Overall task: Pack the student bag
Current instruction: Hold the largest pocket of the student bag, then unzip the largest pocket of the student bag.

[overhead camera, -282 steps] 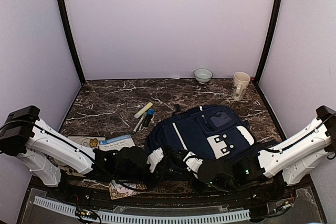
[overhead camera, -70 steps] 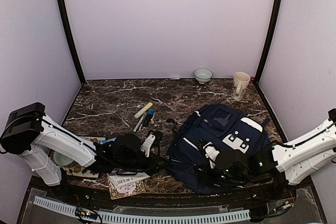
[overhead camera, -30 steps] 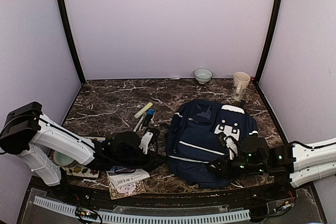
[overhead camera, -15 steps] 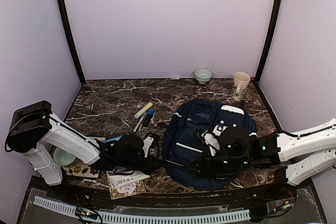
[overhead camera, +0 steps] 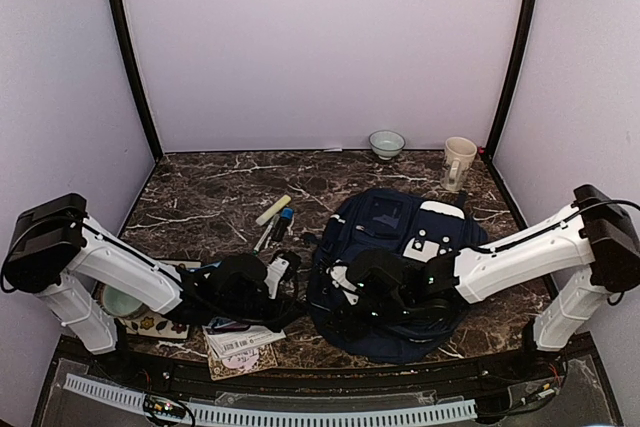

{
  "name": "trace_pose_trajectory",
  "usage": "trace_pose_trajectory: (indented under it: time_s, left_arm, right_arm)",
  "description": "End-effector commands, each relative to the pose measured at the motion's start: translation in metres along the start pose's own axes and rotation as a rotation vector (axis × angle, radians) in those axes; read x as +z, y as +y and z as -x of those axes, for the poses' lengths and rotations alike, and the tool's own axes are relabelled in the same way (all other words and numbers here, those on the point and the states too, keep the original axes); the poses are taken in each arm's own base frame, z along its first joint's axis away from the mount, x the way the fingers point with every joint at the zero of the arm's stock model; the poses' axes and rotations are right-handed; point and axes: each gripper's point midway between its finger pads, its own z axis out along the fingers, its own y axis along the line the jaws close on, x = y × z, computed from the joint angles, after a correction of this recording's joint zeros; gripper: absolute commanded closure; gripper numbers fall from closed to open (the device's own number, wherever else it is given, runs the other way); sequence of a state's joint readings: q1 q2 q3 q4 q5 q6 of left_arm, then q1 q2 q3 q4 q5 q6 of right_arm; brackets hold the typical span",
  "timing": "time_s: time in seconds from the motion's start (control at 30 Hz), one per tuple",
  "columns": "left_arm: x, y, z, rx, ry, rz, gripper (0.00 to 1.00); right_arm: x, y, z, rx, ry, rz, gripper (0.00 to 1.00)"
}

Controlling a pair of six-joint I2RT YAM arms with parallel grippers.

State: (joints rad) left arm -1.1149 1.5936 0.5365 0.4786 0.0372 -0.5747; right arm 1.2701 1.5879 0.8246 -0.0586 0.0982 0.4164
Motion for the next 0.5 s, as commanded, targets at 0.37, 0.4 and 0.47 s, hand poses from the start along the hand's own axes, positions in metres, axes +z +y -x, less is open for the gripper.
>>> trace_pose_trajectory:
  time_s: [0.37,0.4,0.47]
  left_arm:
    - [-0.033,0.013,0.009,0.06,-0.056,0.077,1.0]
    - [-0.034,0.013,0.01,0.062,-0.058,0.083,1.0]
    - [-0.036,0.015,0.012,0.066,-0.063,0.097,1.0]
  right_arm:
    - [0.011,-0.012,-0.024,-0.02,0.058,-0.067,0.98]
    - [0.009,-0.013,-0.026,-0.018,0.058,-0.071,1.0]
    - [0.006,-0.016,-0.029,-0.015,0.057,-0.079,1.0]
